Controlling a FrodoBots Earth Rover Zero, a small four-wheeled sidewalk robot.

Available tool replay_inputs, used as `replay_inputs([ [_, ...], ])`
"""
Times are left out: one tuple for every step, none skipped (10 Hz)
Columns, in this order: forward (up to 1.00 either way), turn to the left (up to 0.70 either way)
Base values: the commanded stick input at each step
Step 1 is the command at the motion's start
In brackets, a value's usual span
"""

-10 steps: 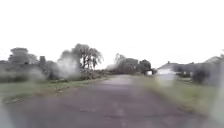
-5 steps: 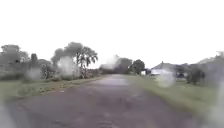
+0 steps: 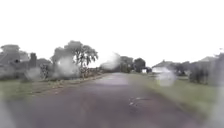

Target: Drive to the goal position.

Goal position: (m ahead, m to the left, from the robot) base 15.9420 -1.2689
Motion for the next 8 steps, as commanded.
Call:
replay_inputs([
  [0.85,0.00],
  [0.85,0.00],
  [0.85,0.00],
  [0.85,0.00],
  [0.85,-0.34],
  [0.85,-0.32],
  [0.85,-0.08],
  [0.85,0.00],
])
